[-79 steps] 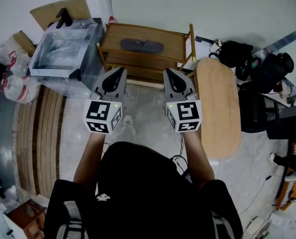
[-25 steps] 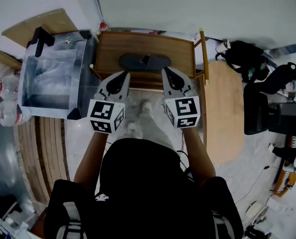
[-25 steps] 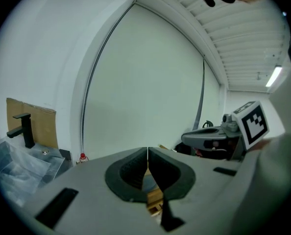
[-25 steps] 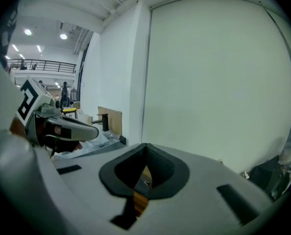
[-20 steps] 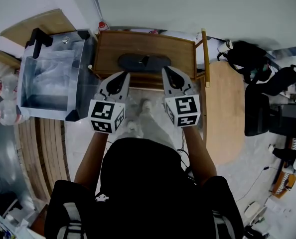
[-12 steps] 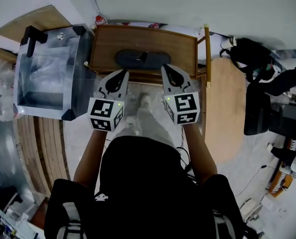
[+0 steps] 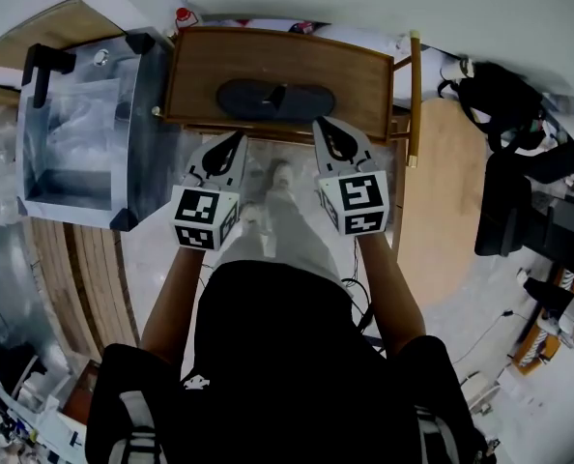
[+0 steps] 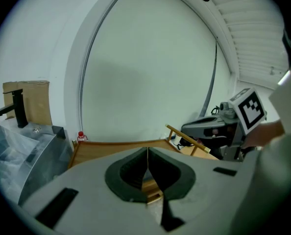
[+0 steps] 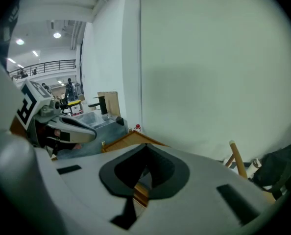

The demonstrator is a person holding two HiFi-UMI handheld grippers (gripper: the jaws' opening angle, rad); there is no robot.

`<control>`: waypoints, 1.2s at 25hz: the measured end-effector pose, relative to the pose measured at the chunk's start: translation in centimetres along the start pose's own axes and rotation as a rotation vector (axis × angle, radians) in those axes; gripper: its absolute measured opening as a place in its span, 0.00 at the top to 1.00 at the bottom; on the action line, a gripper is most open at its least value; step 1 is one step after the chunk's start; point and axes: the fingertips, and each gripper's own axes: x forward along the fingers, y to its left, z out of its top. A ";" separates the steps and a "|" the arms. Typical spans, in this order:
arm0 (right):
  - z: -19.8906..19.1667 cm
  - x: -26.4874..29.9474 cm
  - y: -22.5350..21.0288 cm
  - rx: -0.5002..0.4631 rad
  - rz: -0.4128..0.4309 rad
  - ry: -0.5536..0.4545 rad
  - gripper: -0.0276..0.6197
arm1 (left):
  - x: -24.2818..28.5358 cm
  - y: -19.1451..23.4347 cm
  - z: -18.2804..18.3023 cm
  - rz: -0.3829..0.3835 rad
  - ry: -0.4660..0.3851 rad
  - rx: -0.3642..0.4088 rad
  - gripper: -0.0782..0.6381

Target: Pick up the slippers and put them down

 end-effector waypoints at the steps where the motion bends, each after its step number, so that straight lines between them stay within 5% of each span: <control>1: -0.5 0.4 -0.2 0.006 0.004 0.009 0.96 | 0.5 0.3 -0.6 0.004 0.008 0.005 0.88; 8: -3.9 2.7 -1.2 0.029 0.026 0.076 0.96 | 3.7 0.5 -4.5 -0.038 0.084 0.058 0.88; 15: -6.9 4.6 -1.6 0.050 0.047 0.121 0.96 | 6.5 0.6 -8.0 -0.094 0.180 0.012 0.88; 20: -8.8 5.5 -2.0 0.056 0.061 0.152 0.96 | 8.8 1.9 -8.4 -0.104 0.135 0.053 0.88; 30: -9.8 7.8 -2.5 0.066 0.084 0.156 0.96 | 12.8 2.4 -10.2 -0.162 0.232 0.092 0.88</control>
